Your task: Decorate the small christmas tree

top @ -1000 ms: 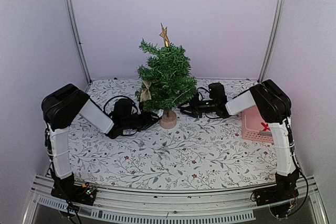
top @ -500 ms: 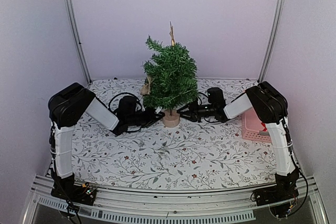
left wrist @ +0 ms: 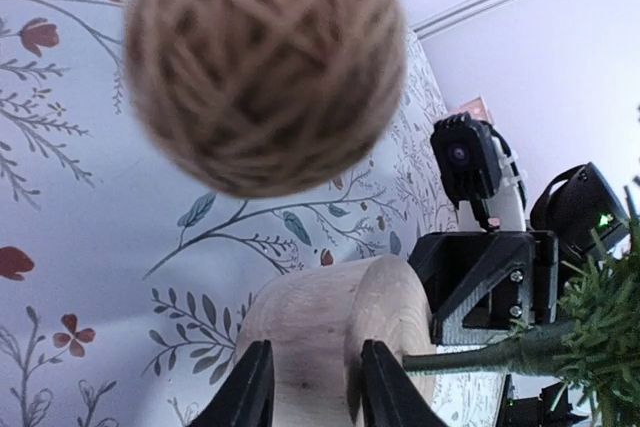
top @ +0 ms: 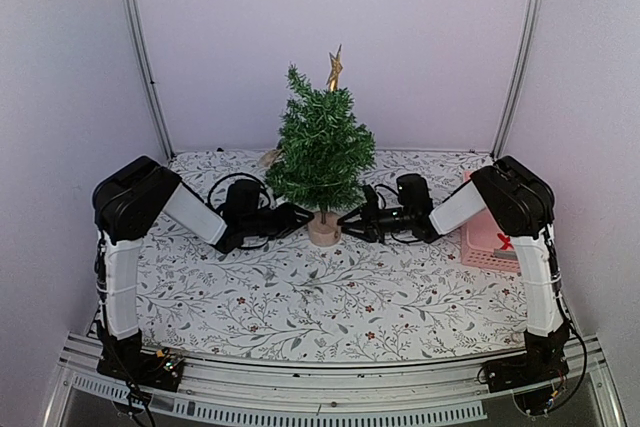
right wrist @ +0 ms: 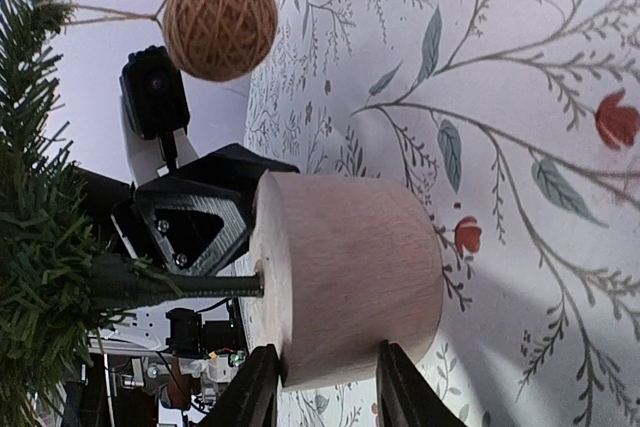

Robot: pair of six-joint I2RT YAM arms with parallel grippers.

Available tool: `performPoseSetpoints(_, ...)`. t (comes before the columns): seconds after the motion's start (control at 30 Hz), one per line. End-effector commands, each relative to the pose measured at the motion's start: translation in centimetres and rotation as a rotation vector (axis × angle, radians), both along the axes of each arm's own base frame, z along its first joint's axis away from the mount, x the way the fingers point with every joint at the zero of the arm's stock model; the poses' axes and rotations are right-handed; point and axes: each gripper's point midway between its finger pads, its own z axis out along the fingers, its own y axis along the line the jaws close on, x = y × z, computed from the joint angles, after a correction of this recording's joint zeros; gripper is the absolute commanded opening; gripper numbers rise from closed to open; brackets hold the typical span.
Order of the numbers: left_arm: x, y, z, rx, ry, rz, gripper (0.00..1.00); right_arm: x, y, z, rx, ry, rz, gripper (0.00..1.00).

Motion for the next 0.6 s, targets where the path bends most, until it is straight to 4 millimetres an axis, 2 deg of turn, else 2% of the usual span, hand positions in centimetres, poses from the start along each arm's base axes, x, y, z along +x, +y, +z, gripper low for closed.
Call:
performPoseSetpoints(0.0,0.5,1.2,1.3,0.014,-0.024,0.018,0.35,-0.3,-0.6,2.5,0.004,-0.051,-0.024,0.38)
performPoseSetpoints(0.17,0.2,3.7,3.0,0.022,-0.058,0.087,0.44,1.2,-3.0,5.8,-0.015,-0.134,-0.111,0.41)
performPoseSetpoints(0.33,-0.6,5.8,3.8,0.033,-0.052,0.122,0.46,2.0,-5.6,8.7,-0.055,-0.191,-0.172,0.42)
performPoseSetpoints(0.4,-1.0,6.8,4.1,0.044,-0.054,0.145,0.47,2.3,-7.6,9.4,-0.091,-0.191,-0.211,0.43)
performPoseSetpoints(0.43,-1.3,7.3,4.3,0.051,-0.054,0.155,0.48,2.3,-8.7,10.4,-0.101,-0.202,-0.230,0.43)
performPoseSetpoints(0.53,-2.1,8.7,4.7,0.075,-0.059,0.184,0.49,2.4,-12.7,11.6,-0.166,-0.194,-0.292,0.43)
performPoseSetpoints(0.57,-2.3,9.0,4.8,0.084,-0.062,0.189,0.49,2.4,-14.1,13.2,-0.187,-0.220,-0.318,0.43)
